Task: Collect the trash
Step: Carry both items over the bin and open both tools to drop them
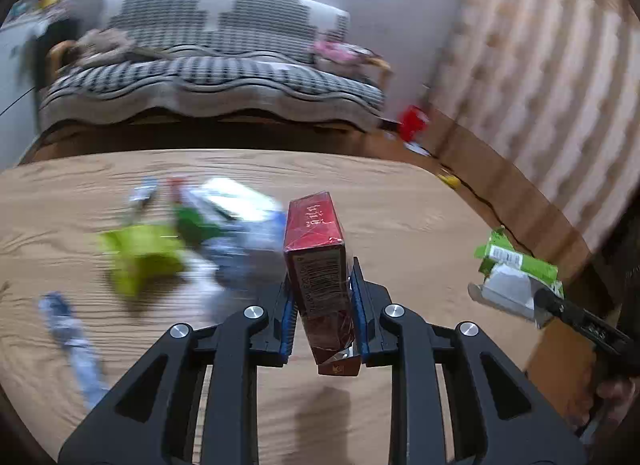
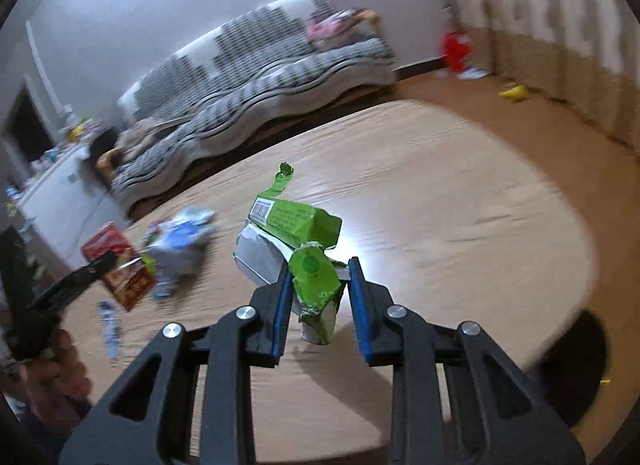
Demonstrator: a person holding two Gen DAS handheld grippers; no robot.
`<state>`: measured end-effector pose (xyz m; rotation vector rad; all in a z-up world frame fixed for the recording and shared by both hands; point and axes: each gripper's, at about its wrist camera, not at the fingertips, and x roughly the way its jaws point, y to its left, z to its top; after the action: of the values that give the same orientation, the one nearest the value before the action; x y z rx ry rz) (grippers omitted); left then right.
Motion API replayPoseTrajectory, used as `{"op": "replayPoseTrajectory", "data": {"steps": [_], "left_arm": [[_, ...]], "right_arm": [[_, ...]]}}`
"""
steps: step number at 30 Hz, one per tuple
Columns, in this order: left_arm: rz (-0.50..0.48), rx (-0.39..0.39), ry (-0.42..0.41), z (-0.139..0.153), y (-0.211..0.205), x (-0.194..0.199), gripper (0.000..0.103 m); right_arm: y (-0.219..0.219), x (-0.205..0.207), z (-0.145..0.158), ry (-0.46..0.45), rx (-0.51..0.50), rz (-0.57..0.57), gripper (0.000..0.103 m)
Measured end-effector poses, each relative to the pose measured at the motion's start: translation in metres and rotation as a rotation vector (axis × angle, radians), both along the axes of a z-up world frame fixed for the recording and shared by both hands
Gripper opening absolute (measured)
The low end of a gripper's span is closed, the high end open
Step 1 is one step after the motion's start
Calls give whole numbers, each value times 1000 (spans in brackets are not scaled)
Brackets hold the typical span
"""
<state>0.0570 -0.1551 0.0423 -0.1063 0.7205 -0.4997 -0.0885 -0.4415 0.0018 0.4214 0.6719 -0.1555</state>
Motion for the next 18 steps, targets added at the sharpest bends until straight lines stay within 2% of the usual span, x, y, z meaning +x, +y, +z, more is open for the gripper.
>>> {"op": "replayPoseTrajectory", "data": {"steps": [8, 16, 18], "left_arm": [[-300, 22, -18, -8, -155, -62, 23], [-559, 44, 8, -38, -283, -135, 23], [-607, 59, 13, -46, -306, -149, 23]], "right_arm": [[-114, -104, -28, 49, -82, -267, 27], [-196, -192, -61, 108, -21, -454, 27], [-213, -203, -76, 187, -5, -494, 27]]}}
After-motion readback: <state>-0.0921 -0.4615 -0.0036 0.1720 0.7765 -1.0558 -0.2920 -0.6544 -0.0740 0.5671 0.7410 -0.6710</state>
